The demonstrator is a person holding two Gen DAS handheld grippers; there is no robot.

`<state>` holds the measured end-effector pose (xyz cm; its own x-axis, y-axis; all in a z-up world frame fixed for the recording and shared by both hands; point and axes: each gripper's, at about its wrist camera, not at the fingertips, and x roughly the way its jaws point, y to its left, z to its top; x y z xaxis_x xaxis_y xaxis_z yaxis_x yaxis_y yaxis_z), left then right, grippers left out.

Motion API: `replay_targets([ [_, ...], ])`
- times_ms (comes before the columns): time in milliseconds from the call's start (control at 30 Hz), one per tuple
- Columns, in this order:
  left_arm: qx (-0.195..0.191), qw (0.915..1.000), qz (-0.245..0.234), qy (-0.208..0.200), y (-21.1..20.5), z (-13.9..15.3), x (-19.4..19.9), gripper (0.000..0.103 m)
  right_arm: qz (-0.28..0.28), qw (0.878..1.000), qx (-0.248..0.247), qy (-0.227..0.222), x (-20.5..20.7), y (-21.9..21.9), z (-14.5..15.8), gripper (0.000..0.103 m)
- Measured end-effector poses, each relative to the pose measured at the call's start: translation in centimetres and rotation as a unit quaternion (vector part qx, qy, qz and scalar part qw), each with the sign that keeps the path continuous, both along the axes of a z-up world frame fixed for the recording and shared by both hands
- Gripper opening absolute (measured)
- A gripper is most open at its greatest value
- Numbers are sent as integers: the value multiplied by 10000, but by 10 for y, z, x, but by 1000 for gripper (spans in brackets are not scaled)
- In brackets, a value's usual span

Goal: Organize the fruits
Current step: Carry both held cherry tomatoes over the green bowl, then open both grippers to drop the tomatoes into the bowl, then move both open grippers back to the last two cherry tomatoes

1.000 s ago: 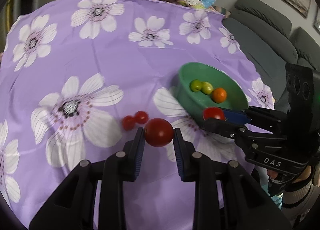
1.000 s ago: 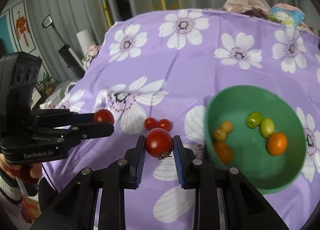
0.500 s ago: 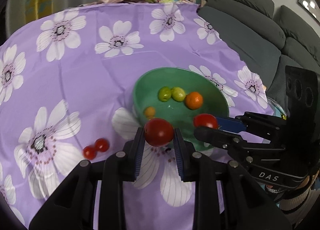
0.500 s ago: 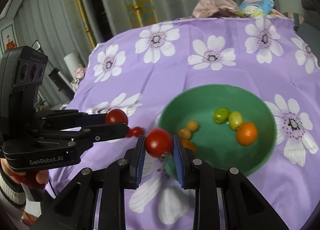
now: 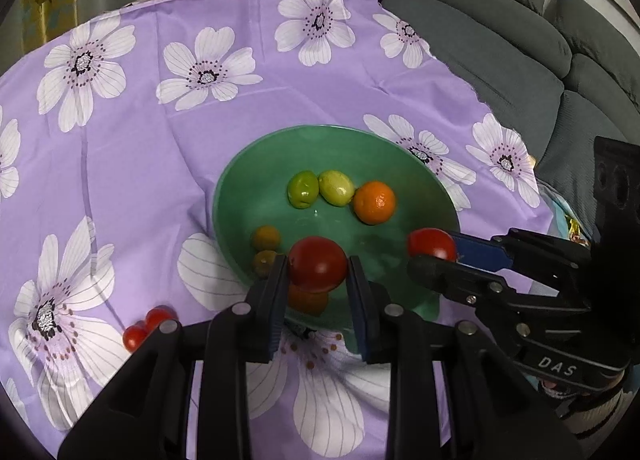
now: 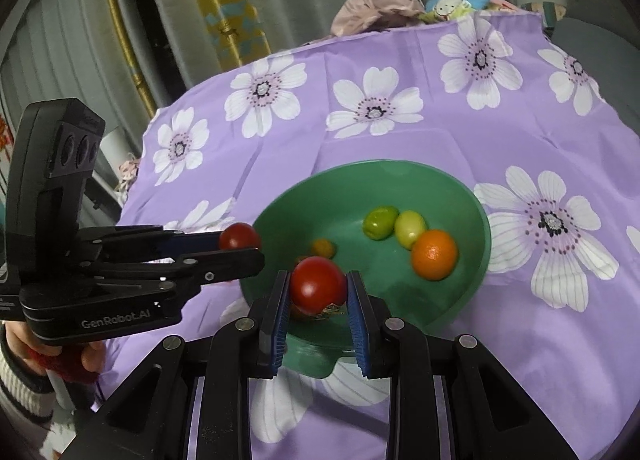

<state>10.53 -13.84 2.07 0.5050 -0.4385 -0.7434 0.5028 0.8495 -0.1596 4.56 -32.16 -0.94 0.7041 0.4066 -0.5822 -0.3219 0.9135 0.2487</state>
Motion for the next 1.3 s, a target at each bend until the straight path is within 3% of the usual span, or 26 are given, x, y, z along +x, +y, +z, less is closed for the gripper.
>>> replay_targets([
  [433, 223, 9997, 56, 23, -7, -14, 7, 28, -177, 9996, -7, 198, 5, -7, -10, 29],
  [467, 245, 9997, 53, 6, -7, -15, 7, 29, -201, 9996, -14, 213, 5, -7, -10, 29],
  [533, 269, 9996, 34, 2, -9, -15, 6, 42, -219, 9995, 10, 229, 5, -8, -10, 29],
  [567, 278, 9996, 43, -15, -8, -15, 5, 44, -236, 9994, 25, 235, 5, -9, -10, 30],
  [633, 240, 9997, 14, -30, -8, -13, 4, 45, -244, 9994, 47, 226, 5, -10, -9, 35],
  [833, 162, 9996, 126, -182, 3, -4, -7, 47, -272, 9994, 62, 195, 2, -13, -7, 36],
  [1000, 151, 9984, 489, -253, 36, 0, -24, 49, -265, 9995, 94, 175, -3, -16, -5, 36],
  [1300, 250, 9863, 1615, 202, 122, -30, -62, 49, 76, 9998, 85, 155, -17, 4, 0, 36],
])
